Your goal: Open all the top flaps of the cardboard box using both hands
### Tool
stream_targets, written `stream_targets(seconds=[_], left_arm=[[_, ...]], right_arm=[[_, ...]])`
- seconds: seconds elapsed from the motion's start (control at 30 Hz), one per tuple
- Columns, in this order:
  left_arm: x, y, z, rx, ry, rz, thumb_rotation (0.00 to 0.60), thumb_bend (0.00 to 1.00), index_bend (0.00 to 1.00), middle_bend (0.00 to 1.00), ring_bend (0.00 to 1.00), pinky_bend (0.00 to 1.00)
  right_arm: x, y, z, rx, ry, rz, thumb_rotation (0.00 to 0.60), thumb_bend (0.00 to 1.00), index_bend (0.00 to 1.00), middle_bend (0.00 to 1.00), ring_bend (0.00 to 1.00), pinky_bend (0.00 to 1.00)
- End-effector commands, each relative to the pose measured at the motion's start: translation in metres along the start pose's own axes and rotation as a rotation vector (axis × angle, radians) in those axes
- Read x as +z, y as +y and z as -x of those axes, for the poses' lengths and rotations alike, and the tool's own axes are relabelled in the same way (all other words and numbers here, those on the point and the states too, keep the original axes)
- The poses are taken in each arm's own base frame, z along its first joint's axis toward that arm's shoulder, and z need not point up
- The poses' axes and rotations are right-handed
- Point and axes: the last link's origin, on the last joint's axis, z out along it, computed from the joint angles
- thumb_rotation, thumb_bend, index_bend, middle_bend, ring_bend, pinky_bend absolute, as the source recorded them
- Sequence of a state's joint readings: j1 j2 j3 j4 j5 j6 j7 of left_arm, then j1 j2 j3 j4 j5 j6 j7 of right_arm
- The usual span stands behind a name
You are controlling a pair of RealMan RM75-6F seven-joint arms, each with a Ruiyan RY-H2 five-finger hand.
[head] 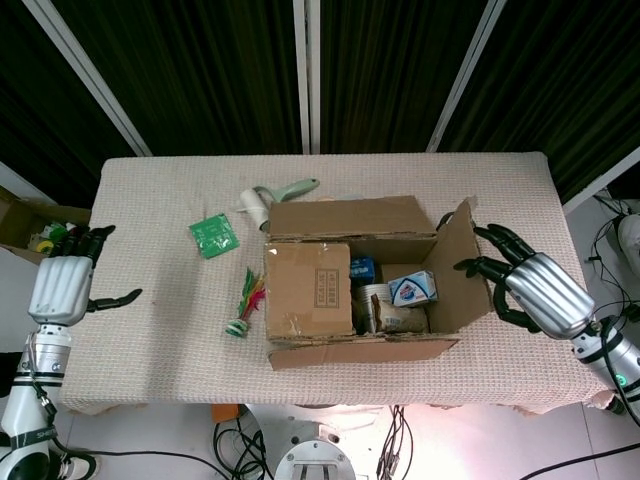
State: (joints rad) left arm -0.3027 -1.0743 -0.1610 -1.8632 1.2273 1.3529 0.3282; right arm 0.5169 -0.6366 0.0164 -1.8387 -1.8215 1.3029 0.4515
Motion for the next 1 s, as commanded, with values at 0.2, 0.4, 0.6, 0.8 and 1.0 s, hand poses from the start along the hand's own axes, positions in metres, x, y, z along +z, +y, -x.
stream_targets(seconds=[0.2, 0.4, 0.6, 0.8, 1.0], left_arm=[[-0.001, 0.004, 0.001, -0.012, -0.011, 0.008, 0.336, 0.01, 0.13, 0.17, 0.11, 0.18], [-0.003, 0.005, -0.002, -0.014, 0.013, 0.026, 0.341, 0.01, 0.13, 0.17, 0.11, 0.18], [0.004, 0.036, -0.015, -0.040, 0.066, 0.219, 0.342, 0.01, 0.13, 0.18, 0.11, 0.18], [0.015, 0.109, -0.024, -0.060, 0.052, 0.610, 0.087, 0.01, 0.17, 0.25, 0.11, 0.18], [0.037, 0.195, -0.015, -0.086, 0.004, 0.875, 0.000, 0.00, 0.29, 0.27, 0.11, 0.18]], right_arm=[[-0.023, 0.015, -0.005, 0.028, 0.014, 0.066, 0.600, 0.93, 0.24, 0.47, 0.00, 0.00], [-0.040, 0.033, -0.004, 0.056, 0.019, 0.153, 0.600, 0.92, 0.18, 0.49, 0.01, 0.00], [-0.050, 0.037, -0.002, 0.086, 0.114, 0.144, 0.600, 0.90, 0.14, 0.34, 0.00, 0.00], [-0.052, 0.032, -0.006, 0.139, 0.226, 0.106, 0.600, 0.90, 0.09, 0.16, 0.00, 0.00], [-0.057, 0.022, -0.009, 0.135, 0.291, 0.080, 0.600, 0.94, 0.08, 0.16, 0.00, 0.00]])
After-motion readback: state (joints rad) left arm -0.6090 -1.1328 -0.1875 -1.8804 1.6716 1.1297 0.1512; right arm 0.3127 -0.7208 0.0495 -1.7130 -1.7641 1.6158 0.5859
